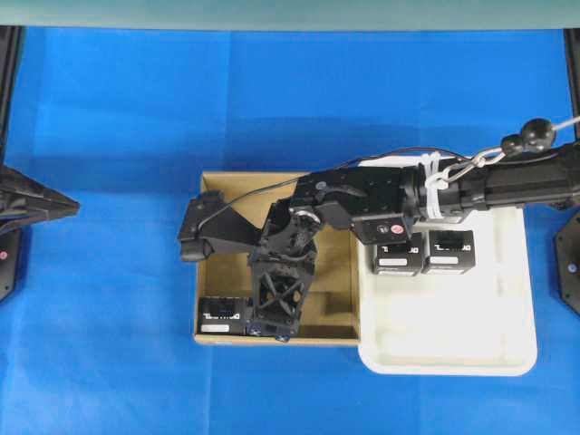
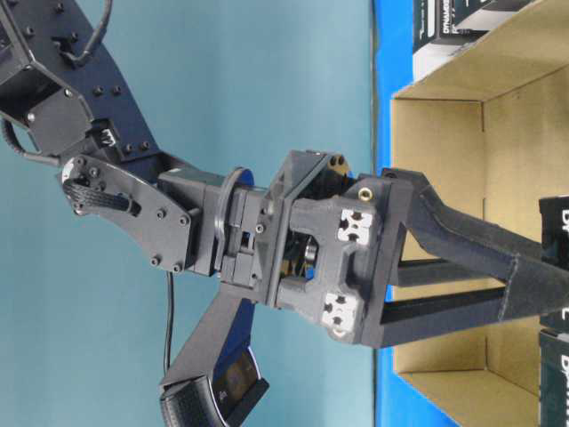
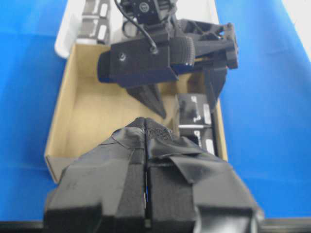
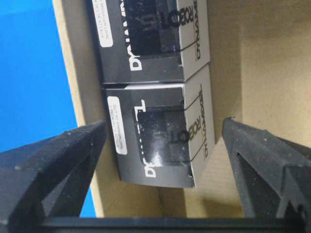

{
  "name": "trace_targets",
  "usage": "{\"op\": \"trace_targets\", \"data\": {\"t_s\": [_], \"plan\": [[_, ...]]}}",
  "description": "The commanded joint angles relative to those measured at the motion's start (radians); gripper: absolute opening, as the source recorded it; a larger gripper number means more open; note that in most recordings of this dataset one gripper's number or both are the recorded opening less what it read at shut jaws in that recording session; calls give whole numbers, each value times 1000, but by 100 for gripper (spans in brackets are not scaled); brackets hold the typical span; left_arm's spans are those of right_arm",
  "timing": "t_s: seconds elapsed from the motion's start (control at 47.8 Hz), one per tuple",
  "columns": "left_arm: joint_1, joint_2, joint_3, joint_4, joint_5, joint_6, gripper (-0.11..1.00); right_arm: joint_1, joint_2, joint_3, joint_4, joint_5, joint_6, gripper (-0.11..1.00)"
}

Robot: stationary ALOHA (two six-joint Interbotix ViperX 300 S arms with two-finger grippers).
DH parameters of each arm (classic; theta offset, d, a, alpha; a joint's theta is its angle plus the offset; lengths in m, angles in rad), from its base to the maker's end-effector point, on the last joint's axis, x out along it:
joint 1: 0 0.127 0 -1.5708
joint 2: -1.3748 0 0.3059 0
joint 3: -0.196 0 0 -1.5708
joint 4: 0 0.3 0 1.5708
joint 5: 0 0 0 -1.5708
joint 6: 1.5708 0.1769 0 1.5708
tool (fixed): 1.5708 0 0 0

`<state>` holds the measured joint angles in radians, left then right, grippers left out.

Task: Pick the box from inside the cardboard box.
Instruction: 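Lower the open right gripper onto the front-right servo box in the cardboard box, then close the right gripper on the small servo box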

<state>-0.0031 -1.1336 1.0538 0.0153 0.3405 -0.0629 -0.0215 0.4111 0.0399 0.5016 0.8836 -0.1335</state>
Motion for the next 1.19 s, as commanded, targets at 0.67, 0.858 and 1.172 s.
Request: {"op": "trace_targets", "data": {"t_s": [0.67,0.858,1.172], "plan": [[0,6,-25,2,-8,-2,-7,-25,9,55,0,-20,-14,100],[2,8,-25,2,-8,-2,-7,-55,-11,81,-2,-37,-15,100],[0,5,-25,2,-8,-2,-7,-106,-15,84,-46,-46,-29,100]]}}
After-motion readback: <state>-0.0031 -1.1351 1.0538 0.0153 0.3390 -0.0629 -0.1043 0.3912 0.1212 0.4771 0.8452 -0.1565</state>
